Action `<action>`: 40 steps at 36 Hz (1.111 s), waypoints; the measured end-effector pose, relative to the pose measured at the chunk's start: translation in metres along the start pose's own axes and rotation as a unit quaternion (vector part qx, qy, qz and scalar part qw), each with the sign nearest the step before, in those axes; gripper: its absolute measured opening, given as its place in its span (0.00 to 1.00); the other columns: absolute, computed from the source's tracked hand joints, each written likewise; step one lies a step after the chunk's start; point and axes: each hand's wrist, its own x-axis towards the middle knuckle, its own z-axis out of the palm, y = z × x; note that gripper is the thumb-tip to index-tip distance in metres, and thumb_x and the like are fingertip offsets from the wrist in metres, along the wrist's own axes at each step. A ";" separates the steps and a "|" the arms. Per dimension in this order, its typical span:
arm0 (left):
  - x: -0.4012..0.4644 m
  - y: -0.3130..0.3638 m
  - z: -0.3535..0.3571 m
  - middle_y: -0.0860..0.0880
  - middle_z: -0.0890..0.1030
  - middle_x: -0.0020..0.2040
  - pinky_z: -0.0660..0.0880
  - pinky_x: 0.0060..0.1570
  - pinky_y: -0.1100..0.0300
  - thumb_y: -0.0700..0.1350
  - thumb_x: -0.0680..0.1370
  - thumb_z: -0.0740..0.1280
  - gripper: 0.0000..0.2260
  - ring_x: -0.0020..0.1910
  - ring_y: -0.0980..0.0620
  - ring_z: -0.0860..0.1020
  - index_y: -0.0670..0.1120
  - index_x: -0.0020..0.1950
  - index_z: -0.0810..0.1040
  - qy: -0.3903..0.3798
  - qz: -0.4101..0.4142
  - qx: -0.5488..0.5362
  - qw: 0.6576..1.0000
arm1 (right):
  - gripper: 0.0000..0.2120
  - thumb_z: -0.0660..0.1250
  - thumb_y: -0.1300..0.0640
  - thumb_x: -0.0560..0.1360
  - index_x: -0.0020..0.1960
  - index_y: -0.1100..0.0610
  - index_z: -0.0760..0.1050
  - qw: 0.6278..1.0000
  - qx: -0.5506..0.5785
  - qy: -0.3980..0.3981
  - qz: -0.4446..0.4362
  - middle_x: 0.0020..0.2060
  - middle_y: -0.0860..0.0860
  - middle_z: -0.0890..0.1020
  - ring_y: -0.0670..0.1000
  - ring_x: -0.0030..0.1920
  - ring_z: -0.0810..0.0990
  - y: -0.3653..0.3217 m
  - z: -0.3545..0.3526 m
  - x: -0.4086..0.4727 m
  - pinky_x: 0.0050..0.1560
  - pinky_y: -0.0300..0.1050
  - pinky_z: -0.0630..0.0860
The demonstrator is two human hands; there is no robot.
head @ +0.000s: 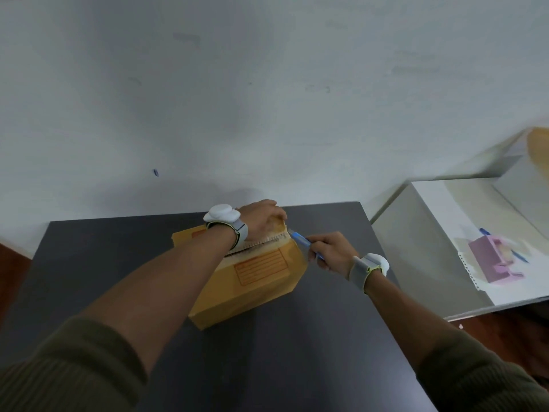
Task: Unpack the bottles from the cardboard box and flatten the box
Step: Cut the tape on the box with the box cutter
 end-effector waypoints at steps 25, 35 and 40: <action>-0.001 -0.029 0.008 0.52 0.70 0.69 0.69 0.50 0.54 0.60 0.84 0.51 0.15 0.56 0.41 0.78 0.64 0.70 0.67 0.041 -0.049 0.019 0.998 | 0.13 0.56 0.65 0.78 0.55 0.57 0.78 0.985 0.083 0.099 0.116 0.32 0.55 0.70 0.52 0.27 0.69 0.060 0.001 -0.003 0.26 0.37 0.64; -0.059 -0.087 0.000 0.38 0.73 0.61 0.67 0.45 0.51 0.58 0.85 0.48 0.18 0.42 0.41 0.70 0.55 0.73 0.63 0.127 -0.235 0.003 0.964 | 0.14 0.62 0.70 0.72 0.31 0.60 0.78 0.963 0.098 0.115 0.222 0.27 0.57 0.75 0.56 0.28 0.76 0.089 0.102 0.004 0.29 0.52 0.78; -0.091 -0.105 0.014 0.36 0.72 0.63 0.73 0.50 0.45 0.63 0.83 0.46 0.20 0.52 0.32 0.77 0.59 0.73 0.60 0.174 -0.293 -0.033 0.940 | 0.06 0.64 0.64 0.74 0.48 0.54 0.74 0.966 0.003 0.149 0.210 0.42 0.55 0.80 0.59 0.44 0.80 0.093 0.131 -0.004 0.43 0.48 0.76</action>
